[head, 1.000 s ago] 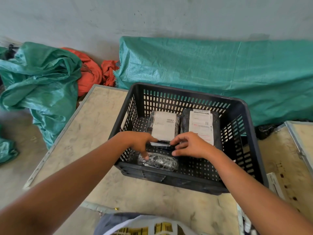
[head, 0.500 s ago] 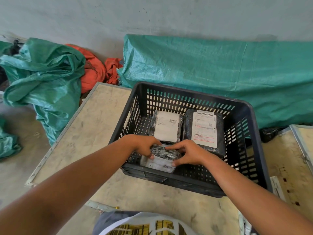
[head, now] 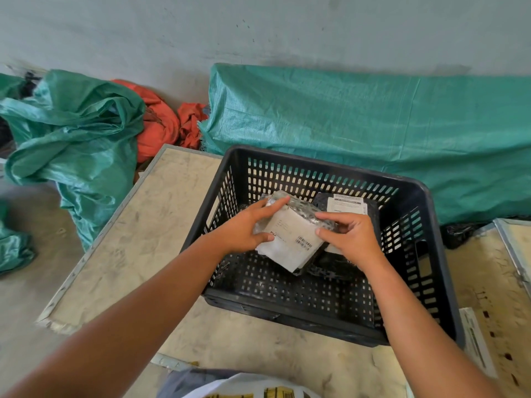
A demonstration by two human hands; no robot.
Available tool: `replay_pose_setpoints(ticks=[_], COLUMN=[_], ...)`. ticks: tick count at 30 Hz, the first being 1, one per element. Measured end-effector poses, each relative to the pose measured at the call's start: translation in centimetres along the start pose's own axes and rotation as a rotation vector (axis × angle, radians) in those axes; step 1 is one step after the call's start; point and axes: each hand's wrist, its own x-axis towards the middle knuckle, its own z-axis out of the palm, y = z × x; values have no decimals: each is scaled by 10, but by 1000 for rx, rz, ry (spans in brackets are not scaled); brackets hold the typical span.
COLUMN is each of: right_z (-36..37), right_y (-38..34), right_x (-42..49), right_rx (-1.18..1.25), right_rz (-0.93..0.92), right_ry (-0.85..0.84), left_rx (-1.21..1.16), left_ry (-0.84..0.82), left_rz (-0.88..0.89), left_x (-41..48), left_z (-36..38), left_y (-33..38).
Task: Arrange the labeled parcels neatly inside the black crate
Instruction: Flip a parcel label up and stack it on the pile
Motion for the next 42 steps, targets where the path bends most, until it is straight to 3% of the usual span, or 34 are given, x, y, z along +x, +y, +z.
replay_pose_setpoints(ticks=[8,15,19,30,42], right_z=[3,33,40,36,41], right_y=[-3,0,15,46,52], right_x=[26,49,49,50,43], right_rx=[-55,-95,-308,-846,-981], right_rz=[-17,-25,65,86,1], right_ry=[50,184,80,-335,-228], left_rx=[178,185,165,155,183], left_ry=[-41,-4,-47,-56,-3], left_rz=[-21,-177,-200,-265,-180], left_x=[7,17,24,36,35], left_z=[8,11,12,16,23], left_y=[-4,-10,-16,-36,-48])
